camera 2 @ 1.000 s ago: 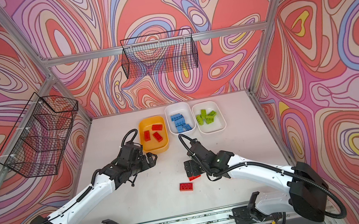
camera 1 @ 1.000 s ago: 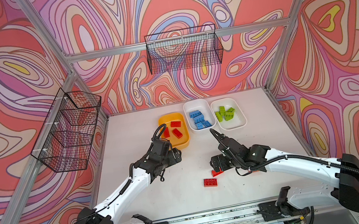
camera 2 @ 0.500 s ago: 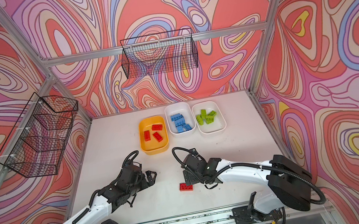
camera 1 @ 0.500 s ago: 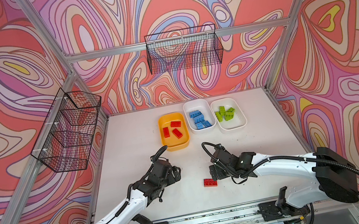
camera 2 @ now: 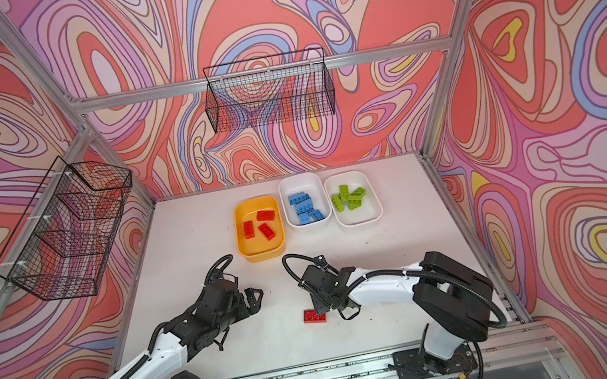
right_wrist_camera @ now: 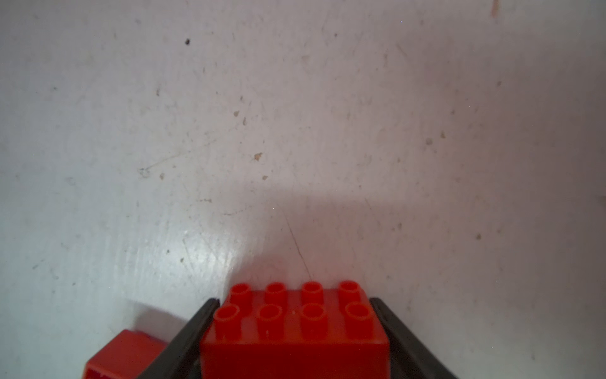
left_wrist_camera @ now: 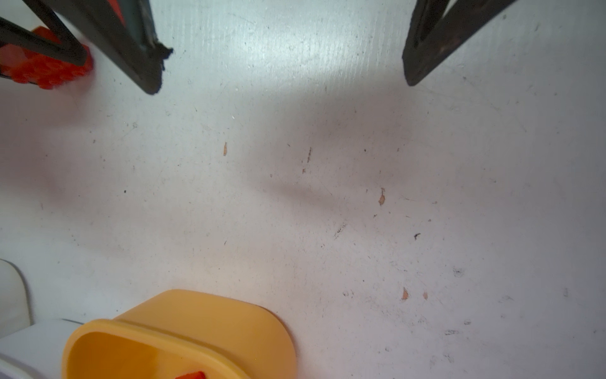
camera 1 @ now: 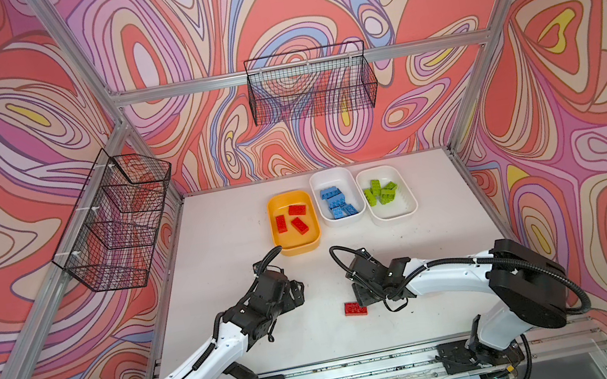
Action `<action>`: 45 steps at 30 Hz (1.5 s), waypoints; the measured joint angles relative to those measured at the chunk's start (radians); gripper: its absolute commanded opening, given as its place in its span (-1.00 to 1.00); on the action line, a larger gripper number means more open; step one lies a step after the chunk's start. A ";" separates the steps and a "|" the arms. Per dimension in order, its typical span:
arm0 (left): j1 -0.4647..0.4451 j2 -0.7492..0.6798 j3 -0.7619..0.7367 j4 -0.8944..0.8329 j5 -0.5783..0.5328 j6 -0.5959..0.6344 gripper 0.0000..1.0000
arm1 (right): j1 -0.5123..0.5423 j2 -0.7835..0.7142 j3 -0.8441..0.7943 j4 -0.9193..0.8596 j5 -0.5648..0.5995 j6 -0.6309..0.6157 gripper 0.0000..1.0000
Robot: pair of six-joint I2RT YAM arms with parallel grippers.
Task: Sort the legos into containers by color
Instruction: 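Lower the left gripper to a red brick while the right gripper grasps another red brick, then carry the red brick with the right gripper into the yellow tray and release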
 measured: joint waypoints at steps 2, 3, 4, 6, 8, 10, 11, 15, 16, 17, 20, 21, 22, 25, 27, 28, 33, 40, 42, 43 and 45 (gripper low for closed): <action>0.000 -0.013 0.000 -0.011 -0.011 -0.001 1.00 | 0.000 0.011 0.014 0.002 0.000 -0.007 0.19; 0.000 -0.022 0.000 -0.017 -0.016 -0.001 1.00 | 0.000 0.015 0.020 0.001 0.000 -0.009 0.16; 0.000 -0.029 0.000 -0.021 -0.020 -0.001 1.00 | 0.000 0.018 0.024 0.000 0.001 -0.011 0.14; 0.000 -0.043 0.000 -0.026 -0.025 -0.001 1.00 | 0.000 0.019 0.037 -0.010 0.003 -0.013 0.12; 0.000 -0.054 0.000 -0.032 -0.026 -0.001 1.00 | 0.000 0.019 0.056 -0.019 0.008 -0.019 0.11; 0.000 -0.064 0.000 -0.040 -0.026 -0.001 1.00 | 0.000 0.019 0.087 -0.034 0.010 -0.029 0.11; 0.000 -0.071 0.000 -0.043 -0.026 -0.001 1.00 | 0.000 0.019 0.114 -0.043 0.013 -0.036 0.11; 0.000 -0.108 0.000 -0.053 -0.023 -0.001 1.00 | -0.001 0.053 0.282 -0.064 0.035 -0.090 0.11; 0.000 -0.117 0.000 -0.056 -0.022 -0.001 1.00 | -0.003 0.071 0.327 -0.060 0.038 -0.106 0.11; 0.000 -0.128 0.000 -0.060 -0.021 -0.002 1.00 | -0.007 0.099 0.389 -0.061 0.040 -0.126 0.11; 0.000 -0.159 0.000 -0.075 -0.020 -0.004 1.00 | -0.028 0.198 0.558 -0.053 0.041 -0.182 0.10; 0.000 -0.167 0.000 -0.080 -0.020 -0.004 1.00 | -0.037 0.233 0.608 -0.051 0.039 -0.200 0.10; 0.000 -0.175 0.000 -0.089 -0.020 -0.005 1.00 | -0.048 0.272 0.658 -0.052 0.035 -0.216 0.10; 0.000 -0.193 0.000 -0.106 -0.021 -0.009 1.00 | -0.085 0.391 0.807 -0.058 0.021 -0.265 0.10; 0.000 -0.198 0.000 -0.114 -0.022 -0.013 1.00 | -0.106 0.463 0.895 -0.066 0.009 -0.292 0.10; 0.000 -0.198 0.000 -0.117 -0.022 -0.013 1.00 | -0.119 0.507 0.949 -0.072 0.000 -0.307 0.10; 0.000 -0.190 0.000 -0.137 -0.034 -0.018 1.00 | -0.160 0.687 1.155 -0.090 -0.036 -0.365 0.14; 0.000 -0.143 0.045 -0.194 -0.049 -0.014 1.00 | -0.170 0.888 1.401 -0.140 -0.083 -0.430 0.80; 0.000 -0.141 0.072 -0.200 -0.052 -0.011 1.00 | -0.169 0.893 1.408 -0.146 -0.099 -0.435 0.88; 0.000 -0.141 0.085 -0.200 -0.052 -0.011 1.00 | -0.168 0.890 1.408 -0.146 -0.106 -0.435 0.89; 0.000 -0.143 0.098 -0.204 -0.051 -0.008 1.00 | -0.167 0.880 1.406 -0.144 -0.110 -0.433 0.90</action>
